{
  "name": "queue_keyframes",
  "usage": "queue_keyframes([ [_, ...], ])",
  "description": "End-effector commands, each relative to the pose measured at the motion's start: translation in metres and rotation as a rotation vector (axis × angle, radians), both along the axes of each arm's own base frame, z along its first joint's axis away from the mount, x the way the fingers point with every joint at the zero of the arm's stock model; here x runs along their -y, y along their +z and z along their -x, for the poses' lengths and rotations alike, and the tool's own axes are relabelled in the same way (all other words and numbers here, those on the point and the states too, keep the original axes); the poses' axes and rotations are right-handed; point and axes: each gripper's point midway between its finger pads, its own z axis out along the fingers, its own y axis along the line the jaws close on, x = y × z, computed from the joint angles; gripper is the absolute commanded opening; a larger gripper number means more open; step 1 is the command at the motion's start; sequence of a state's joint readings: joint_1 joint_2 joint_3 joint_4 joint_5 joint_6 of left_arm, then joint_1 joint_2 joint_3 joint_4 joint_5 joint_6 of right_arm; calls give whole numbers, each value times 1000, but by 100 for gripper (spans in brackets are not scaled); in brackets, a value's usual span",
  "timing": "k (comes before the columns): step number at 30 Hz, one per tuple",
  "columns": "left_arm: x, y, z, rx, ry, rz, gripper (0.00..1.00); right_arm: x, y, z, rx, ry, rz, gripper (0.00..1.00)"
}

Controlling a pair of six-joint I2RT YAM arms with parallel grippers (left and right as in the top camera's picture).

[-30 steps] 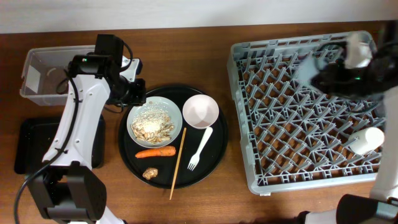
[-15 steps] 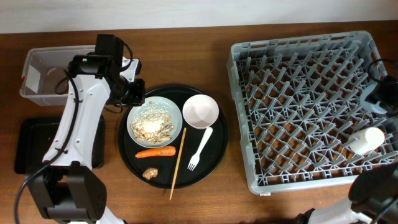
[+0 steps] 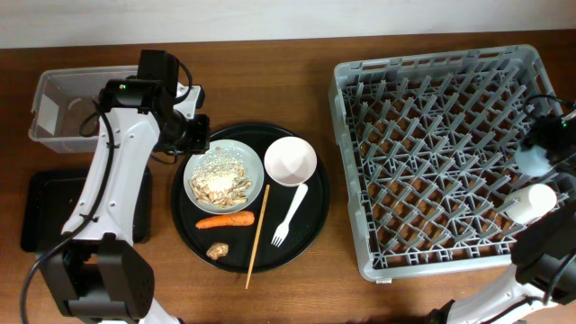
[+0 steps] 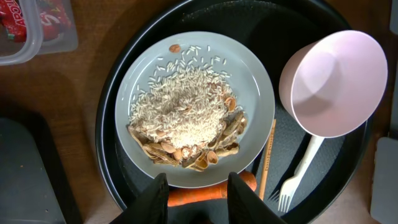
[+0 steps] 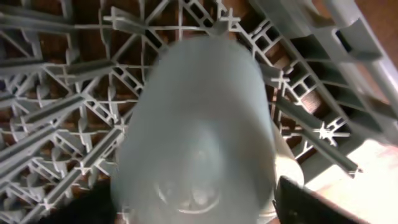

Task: Sort waste into correct bins and load items into the dishwasher rack
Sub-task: 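Place the blue cup in the rack's right side with the right gripper, then reach the right gripper to the pink bowl and grasp its rim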

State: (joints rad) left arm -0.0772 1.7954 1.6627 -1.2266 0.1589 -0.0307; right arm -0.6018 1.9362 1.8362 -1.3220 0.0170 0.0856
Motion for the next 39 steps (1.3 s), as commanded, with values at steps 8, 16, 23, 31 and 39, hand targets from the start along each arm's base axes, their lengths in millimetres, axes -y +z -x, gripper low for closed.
queue_keyframes([
  [8, -2, -1, -1, -9, 15, -5, 31, -7, 0, -10, 40, 1, -54, 97],
  [16, -2, -1, -1, -9, 15, -5, 31, -15, 0, -10, 46, 6, -96, 97],
  [23, -2, -1, 0, -11, 15, -5, 32, -40, 17, -11, 71, 62, -121, 95],
  [31, -3, -2, 3, -24, 15, -6, 45, -145, 67, -25, 167, 388, -155, 96],
  [39, 6, -1, 4, -28, 4, 45, 49, -283, 73, -17, 117, 777, -188, 97],
])
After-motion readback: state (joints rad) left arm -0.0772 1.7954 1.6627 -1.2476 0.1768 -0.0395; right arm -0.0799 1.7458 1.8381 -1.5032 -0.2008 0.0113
